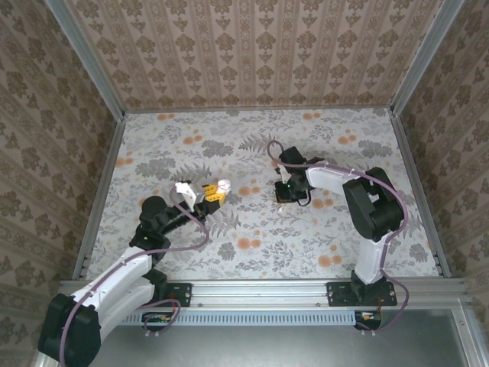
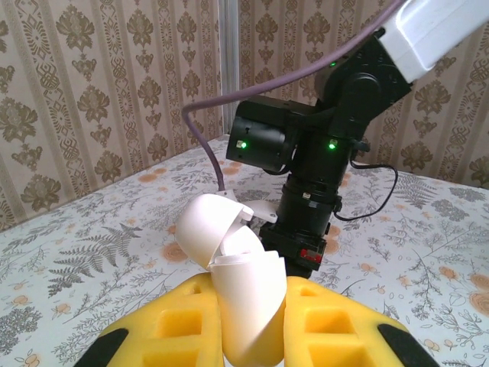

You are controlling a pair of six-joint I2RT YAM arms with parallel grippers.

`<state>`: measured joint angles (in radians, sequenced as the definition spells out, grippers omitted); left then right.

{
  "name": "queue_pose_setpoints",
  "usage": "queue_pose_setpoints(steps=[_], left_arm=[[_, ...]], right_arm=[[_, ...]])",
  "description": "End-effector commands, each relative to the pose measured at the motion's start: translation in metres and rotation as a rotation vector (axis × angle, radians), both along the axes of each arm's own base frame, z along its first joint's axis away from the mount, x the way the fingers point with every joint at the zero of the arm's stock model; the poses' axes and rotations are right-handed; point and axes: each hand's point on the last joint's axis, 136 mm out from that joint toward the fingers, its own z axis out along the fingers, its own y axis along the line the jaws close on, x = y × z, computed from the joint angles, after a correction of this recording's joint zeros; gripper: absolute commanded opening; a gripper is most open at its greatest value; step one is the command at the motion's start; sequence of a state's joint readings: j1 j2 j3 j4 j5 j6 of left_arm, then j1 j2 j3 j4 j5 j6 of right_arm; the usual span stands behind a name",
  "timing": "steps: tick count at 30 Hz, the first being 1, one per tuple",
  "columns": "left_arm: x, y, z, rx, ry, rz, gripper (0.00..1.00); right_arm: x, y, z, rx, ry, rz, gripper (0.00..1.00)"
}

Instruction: Insert wireless bluetooth earbuds into charging case

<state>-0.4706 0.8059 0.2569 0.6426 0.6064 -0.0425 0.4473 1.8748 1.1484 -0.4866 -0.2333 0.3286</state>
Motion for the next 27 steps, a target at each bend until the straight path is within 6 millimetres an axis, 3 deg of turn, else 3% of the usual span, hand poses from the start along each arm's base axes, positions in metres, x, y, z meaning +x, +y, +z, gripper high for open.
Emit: queue_pose_setpoints(steps=[1,10,19,23,27], left_arm=[[-0.006,-0.002,0.007,-0.027,-0.021,-0.028,0.0],[-0.012,0.002,0.01,-0.039,-0.029,-0.017,0.0],[-0.013,0.002,0.012,-0.04,-0.031,-0.013,0.0],[-0.012,0.002,0.013,-0.04,-0.032,-0.012,0.0],[-0.012,0.002,0.012,-0.037,-0.026,-0.012,0.0]], right_arm=[[-0.048,-0.01,-0.019,-0.009,0.162,-0.043,0.04],[-0.085,-0.024,-0.021,-0.007,0.243,-0.185,0.04],[-0.087,-0.022,0.002,0.021,0.212,-0.236,0.06],[-0.087,-0.031,0.017,-0.015,0.183,-0.261,0.17],[-0.085,-0.039,0.038,-0.084,0.125,-0.227,0.38]])
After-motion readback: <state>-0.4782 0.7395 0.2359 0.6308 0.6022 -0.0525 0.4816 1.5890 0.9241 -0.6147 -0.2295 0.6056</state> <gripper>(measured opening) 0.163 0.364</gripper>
